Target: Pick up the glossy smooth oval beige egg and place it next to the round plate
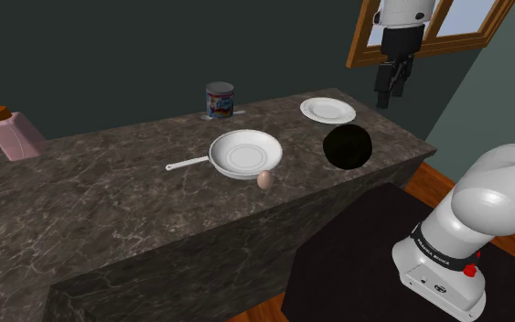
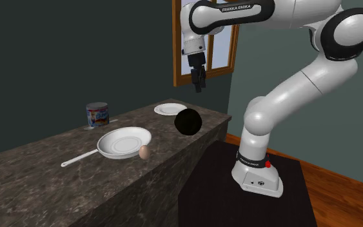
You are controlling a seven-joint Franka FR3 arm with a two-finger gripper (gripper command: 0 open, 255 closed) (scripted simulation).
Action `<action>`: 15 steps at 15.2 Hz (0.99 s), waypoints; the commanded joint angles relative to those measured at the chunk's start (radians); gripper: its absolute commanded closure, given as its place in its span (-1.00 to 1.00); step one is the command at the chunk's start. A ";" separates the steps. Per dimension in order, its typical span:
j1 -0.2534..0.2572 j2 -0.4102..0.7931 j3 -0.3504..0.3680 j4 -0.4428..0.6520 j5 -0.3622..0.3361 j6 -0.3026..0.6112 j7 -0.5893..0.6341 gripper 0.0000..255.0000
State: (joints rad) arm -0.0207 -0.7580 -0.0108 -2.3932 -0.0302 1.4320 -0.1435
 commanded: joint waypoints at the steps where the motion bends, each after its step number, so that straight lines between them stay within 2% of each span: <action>1: 0.000 0.000 0.000 0.000 0.000 0.000 0.000 -1.00; 8: 0.050 0.131 0.109 -0.037 0.095 0.168 0.122 -1.00; 15: 0.093 0.320 0.213 -0.010 0.158 0.336 0.235 -1.00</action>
State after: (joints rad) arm 0.0644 -0.4600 0.1857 -2.4040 0.1178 1.7439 0.0721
